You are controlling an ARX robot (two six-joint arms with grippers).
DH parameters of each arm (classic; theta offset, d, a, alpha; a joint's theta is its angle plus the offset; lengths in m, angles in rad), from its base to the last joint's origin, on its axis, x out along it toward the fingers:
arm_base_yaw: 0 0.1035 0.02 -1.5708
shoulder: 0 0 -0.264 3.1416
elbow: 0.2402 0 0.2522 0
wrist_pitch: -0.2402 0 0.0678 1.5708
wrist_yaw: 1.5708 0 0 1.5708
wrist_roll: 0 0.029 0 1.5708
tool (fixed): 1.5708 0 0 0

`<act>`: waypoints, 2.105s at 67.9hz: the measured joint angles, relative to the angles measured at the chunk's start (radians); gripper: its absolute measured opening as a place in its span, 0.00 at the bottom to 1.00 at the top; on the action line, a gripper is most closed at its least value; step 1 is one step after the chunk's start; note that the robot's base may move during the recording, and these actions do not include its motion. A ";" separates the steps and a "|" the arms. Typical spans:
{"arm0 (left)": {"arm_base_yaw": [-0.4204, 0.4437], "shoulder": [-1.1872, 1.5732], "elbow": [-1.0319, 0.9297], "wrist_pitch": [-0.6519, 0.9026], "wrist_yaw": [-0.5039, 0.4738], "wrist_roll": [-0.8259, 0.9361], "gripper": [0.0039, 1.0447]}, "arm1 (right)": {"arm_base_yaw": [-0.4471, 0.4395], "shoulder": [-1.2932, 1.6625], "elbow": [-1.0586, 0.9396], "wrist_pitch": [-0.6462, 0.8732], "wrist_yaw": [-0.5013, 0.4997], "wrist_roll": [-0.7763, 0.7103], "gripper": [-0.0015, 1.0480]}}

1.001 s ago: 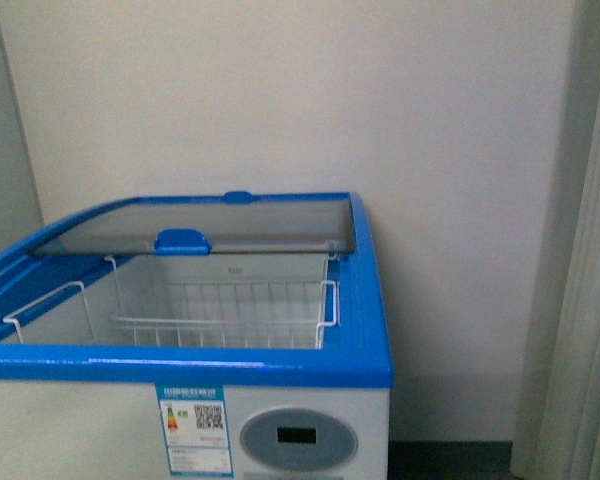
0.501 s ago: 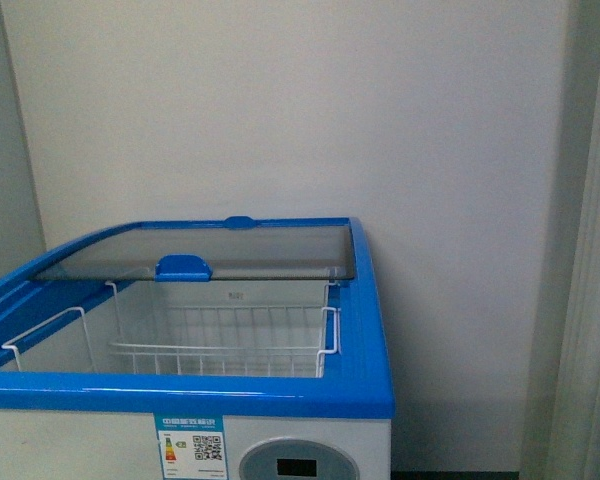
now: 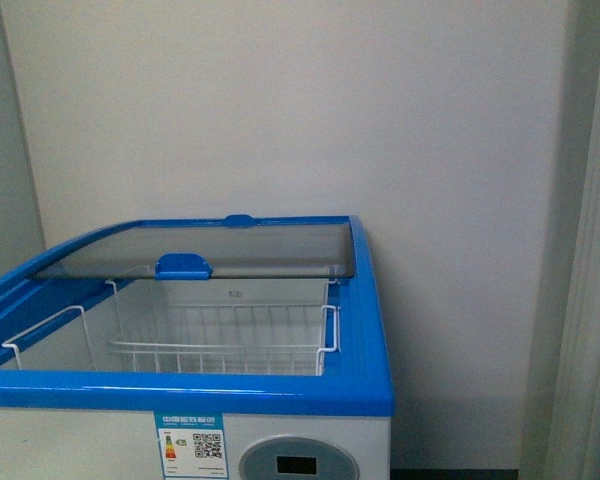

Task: Put drink in fridge

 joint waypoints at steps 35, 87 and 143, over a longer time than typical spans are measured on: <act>0.000 0.000 0.000 0.000 0.000 0.000 0.92 | -0.166 -0.104 -0.044 -0.010 -0.282 0.007 0.40; 0.000 0.000 0.000 0.000 0.000 0.000 0.92 | -0.546 -0.231 -0.104 -0.058 -0.640 0.011 0.03; 0.000 0.000 0.000 0.000 0.000 0.000 0.92 | -0.547 -0.231 -0.104 -0.058 -0.640 0.010 0.86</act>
